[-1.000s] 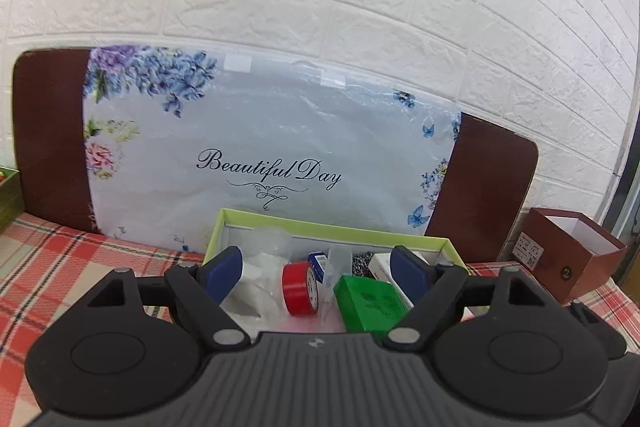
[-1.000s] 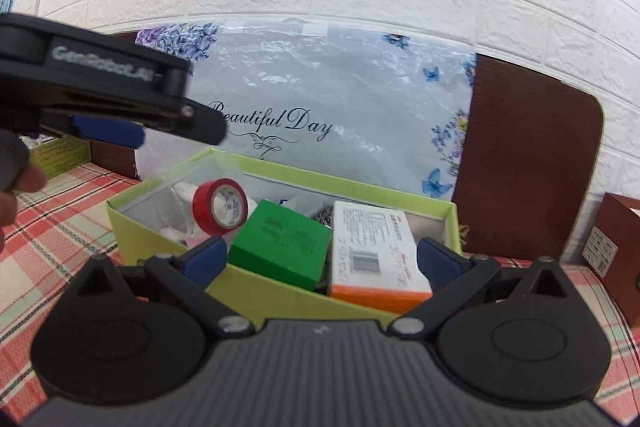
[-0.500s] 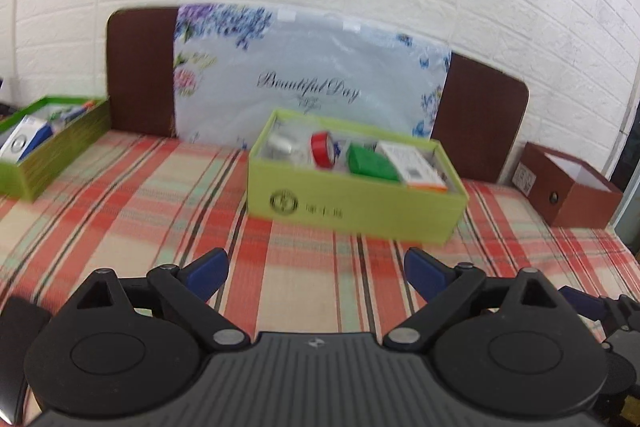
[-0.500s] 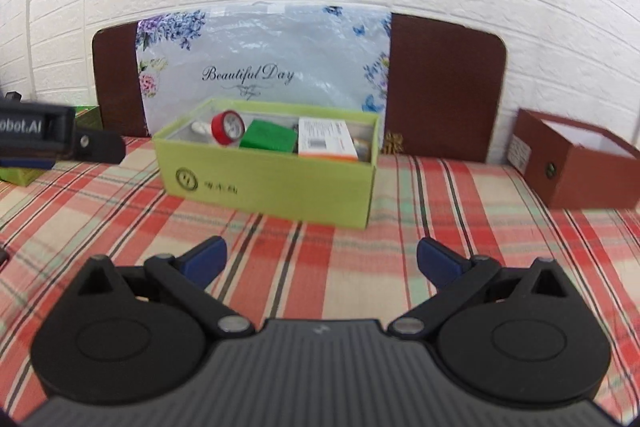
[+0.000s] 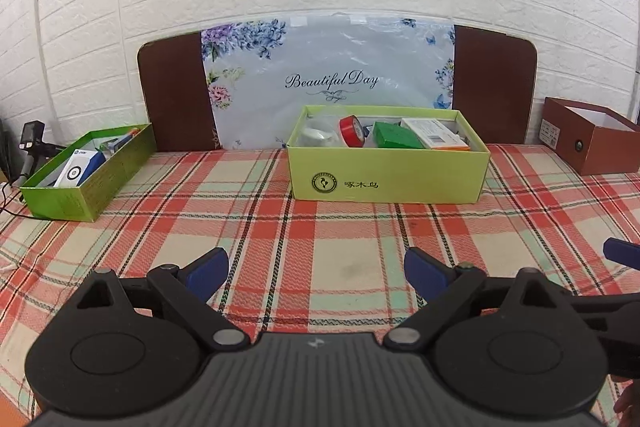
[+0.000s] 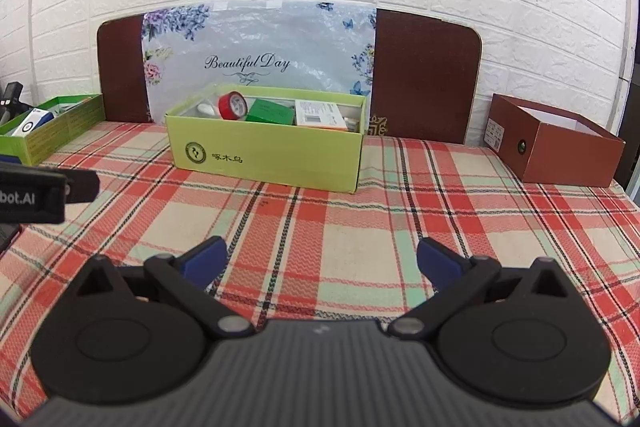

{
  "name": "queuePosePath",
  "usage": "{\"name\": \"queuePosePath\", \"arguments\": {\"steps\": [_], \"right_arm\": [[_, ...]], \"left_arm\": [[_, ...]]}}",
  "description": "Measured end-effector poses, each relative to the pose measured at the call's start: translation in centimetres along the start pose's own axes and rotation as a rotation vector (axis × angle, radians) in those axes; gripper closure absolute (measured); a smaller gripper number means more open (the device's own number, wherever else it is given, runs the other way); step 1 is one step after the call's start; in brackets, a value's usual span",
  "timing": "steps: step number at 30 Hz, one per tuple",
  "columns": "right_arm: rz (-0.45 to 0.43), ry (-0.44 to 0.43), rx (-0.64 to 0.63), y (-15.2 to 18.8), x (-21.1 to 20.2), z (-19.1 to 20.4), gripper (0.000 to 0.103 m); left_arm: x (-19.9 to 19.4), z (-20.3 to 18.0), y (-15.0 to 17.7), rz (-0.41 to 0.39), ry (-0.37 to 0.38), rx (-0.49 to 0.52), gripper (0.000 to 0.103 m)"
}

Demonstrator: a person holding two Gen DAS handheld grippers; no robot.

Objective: Organize objects

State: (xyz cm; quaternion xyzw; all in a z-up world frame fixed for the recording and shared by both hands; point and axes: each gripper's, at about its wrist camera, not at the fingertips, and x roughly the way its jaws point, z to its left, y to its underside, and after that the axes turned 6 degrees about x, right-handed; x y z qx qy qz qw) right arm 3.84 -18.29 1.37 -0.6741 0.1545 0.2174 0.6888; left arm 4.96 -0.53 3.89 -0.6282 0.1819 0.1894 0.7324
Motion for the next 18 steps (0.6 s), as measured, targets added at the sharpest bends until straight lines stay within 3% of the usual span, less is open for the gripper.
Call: {"name": "queuePosePath", "arguments": {"steps": [5,18], "right_arm": [[0.005,0.010,0.010,-0.01,0.04,0.03,0.000],[0.014,0.007,0.018,0.09,-0.10,0.15,0.000]], "left_arm": [[0.08,0.13,0.23,0.017,0.037,-0.016,0.005],[-0.35,-0.18,0.32,0.012,0.048,-0.002,0.005]]}}
